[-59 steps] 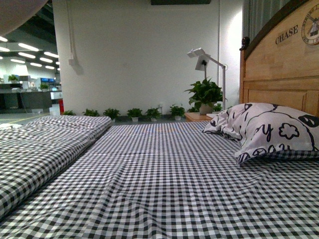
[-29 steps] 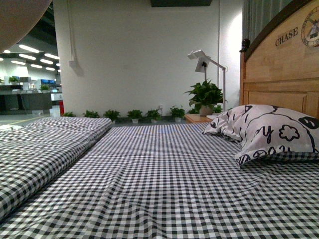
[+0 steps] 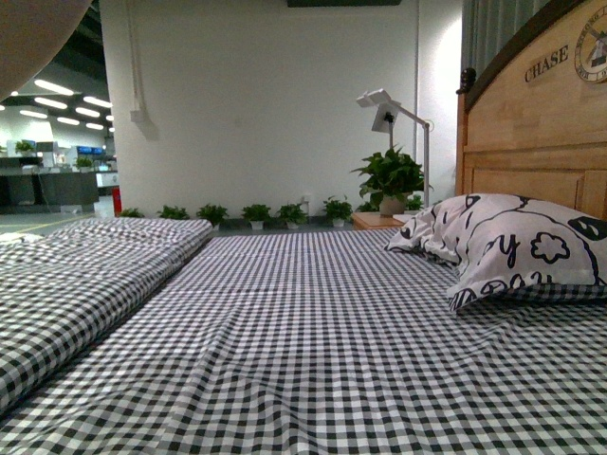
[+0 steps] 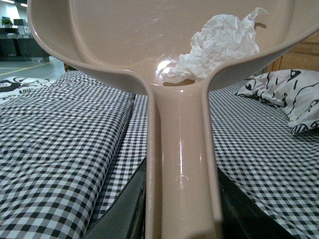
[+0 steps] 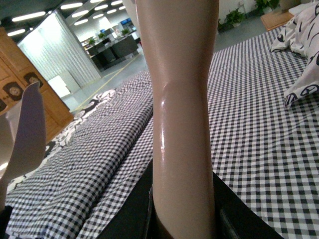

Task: Clean up trash

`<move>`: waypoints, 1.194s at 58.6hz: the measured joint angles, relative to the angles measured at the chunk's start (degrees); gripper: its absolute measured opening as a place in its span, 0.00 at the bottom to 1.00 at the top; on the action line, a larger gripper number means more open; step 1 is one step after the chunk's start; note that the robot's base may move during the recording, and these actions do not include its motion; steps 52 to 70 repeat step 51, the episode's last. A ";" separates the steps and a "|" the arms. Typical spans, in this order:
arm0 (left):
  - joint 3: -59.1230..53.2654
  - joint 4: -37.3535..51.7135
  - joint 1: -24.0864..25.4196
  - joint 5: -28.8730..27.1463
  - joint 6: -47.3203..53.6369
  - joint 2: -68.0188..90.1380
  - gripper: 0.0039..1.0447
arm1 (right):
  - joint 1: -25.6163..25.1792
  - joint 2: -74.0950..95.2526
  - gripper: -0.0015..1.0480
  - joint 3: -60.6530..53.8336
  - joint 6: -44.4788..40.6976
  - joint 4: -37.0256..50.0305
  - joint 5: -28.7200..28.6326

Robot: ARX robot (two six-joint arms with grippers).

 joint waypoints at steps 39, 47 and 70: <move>0.00 0.00 0.00 0.00 -0.02 0.00 0.26 | 0.00 0.00 0.19 0.00 -0.02 0.00 0.00; 0.00 0.00 0.00 0.00 -0.02 0.00 0.26 | 0.00 0.00 0.19 0.00 -0.02 0.00 0.00; 0.00 0.00 0.00 0.00 -0.02 0.00 0.26 | 0.00 0.00 0.19 0.00 -0.02 0.00 0.00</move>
